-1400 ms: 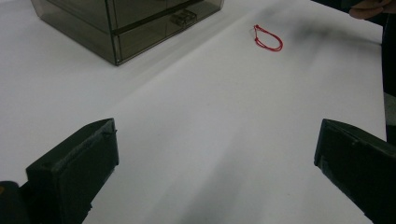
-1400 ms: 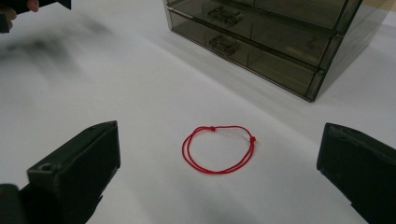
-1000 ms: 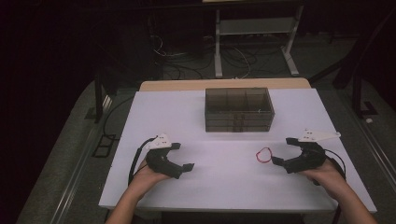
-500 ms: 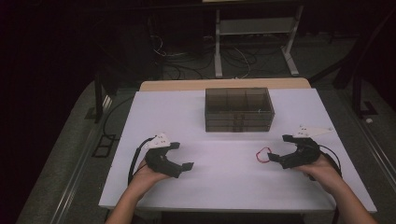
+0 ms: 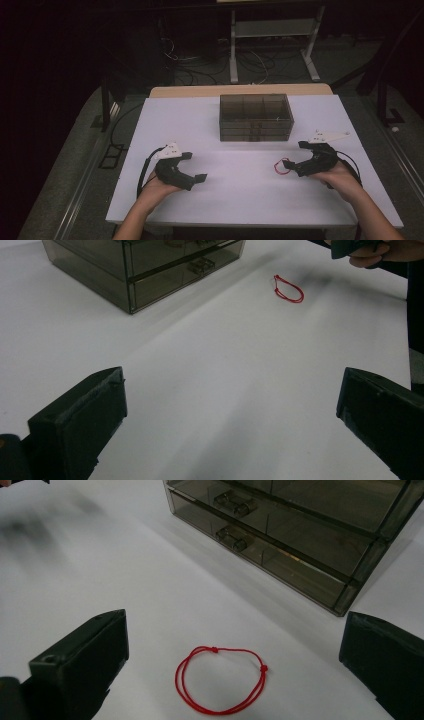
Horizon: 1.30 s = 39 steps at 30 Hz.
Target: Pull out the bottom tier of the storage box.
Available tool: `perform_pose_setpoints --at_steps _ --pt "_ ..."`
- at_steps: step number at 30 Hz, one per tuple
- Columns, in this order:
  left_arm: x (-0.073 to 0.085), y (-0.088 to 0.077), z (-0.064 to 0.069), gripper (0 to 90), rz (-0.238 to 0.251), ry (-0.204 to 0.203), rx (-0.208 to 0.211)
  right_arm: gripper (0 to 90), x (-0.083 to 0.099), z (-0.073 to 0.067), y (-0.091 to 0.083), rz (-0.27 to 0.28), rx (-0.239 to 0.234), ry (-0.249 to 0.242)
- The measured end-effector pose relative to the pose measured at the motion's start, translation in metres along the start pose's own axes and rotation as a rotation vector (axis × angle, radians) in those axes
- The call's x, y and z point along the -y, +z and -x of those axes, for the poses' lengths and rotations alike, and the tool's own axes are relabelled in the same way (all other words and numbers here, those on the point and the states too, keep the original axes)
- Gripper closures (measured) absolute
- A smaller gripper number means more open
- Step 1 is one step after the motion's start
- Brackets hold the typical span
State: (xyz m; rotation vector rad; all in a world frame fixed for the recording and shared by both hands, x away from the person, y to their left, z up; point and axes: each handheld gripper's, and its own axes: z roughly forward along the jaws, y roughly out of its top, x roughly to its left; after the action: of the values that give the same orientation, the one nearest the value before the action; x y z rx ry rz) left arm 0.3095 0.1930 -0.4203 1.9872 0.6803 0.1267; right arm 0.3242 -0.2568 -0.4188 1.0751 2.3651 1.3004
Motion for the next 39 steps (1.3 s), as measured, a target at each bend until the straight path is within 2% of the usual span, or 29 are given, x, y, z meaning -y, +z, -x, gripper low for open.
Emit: perform_pose_setpoints --at_steps 21,29,32,36,39 --pt "0.000 0.000 -0.001 0.0 0.004 -0.003 0.003 0.0 -0.012 0.009 0.010 0.003 0.017 0.004" --pt "0.000 0.000 -0.001 0.0 0.006 -0.003 0.004 0.2 -0.014 0.013 0.014 -0.007 0.002 0.018" --pt "0.000 0.000 0.000 0.0 0.006 -0.003 0.006 3.1 -0.014 0.014 0.014 -0.020 0.000 0.031" --pt "0.000 0.000 -0.001 0.0 0.004 0.000 0.006 6.5 -0.012 0.013 0.016 -0.049 0.007 0.022" --pt "0.000 0.000 -0.001 0.0 0.004 -0.002 0.006 12.5 -0.011 0.013 0.017 -0.068 0.009 0.013"
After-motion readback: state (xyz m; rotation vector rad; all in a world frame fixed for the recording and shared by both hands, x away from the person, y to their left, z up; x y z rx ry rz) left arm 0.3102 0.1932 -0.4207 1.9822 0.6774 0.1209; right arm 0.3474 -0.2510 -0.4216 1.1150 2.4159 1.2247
